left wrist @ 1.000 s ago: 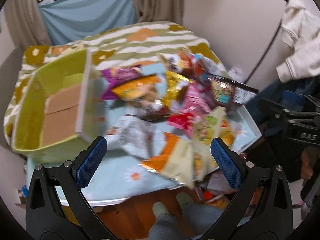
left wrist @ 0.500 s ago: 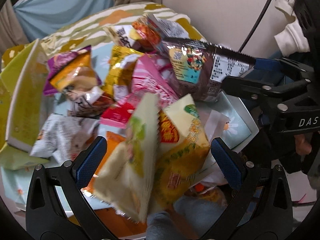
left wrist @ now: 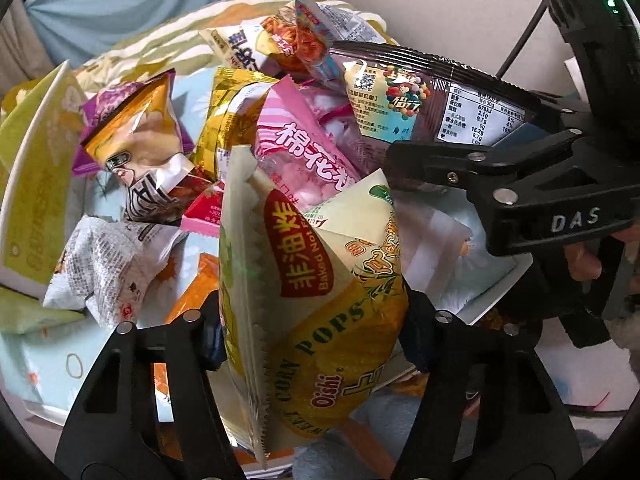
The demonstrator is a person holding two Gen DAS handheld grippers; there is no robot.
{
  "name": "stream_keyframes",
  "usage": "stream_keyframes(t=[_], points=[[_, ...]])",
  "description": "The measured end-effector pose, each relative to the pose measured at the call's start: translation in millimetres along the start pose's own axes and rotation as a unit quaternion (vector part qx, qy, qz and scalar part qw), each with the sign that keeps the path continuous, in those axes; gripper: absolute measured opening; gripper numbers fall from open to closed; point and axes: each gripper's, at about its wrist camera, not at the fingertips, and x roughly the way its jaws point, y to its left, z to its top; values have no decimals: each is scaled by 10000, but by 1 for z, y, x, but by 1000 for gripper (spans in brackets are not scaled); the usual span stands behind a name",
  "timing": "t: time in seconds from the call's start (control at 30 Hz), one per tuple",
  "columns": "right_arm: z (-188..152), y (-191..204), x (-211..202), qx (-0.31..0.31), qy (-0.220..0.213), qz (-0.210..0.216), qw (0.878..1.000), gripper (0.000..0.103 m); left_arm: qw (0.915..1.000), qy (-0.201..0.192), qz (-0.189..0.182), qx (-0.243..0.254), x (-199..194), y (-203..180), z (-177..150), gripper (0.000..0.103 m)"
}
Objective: Organize snacks
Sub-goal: 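Grasp the yellow Corn Pops bag with the left tool while the right tool grasps the brown Oishi bag, then carry both bags over the yellow box and open both tools to drop them in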
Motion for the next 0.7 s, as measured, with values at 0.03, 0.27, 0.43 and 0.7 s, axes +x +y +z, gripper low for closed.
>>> stream_keyframes(t=[0.03, 0.27, 0.43, 0.7], points=[[0, 0, 1, 0, 6, 12, 10000, 102, 10000, -3, 0, 5, 0, 0, 0, 63], [1, -3, 11, 44, 116, 162, 9998, 89, 10000, -1, 28, 36, -2, 2, -4, 59], [1, -1, 11, 36, 208, 178, 9996, 67, 10000, -28, 37, 76, -7, 4, -6, 56], [3, 8, -2, -28, 146, 170, 9997, 47, 9998, -152, 62, 95, -23, 6, -9, 55]])
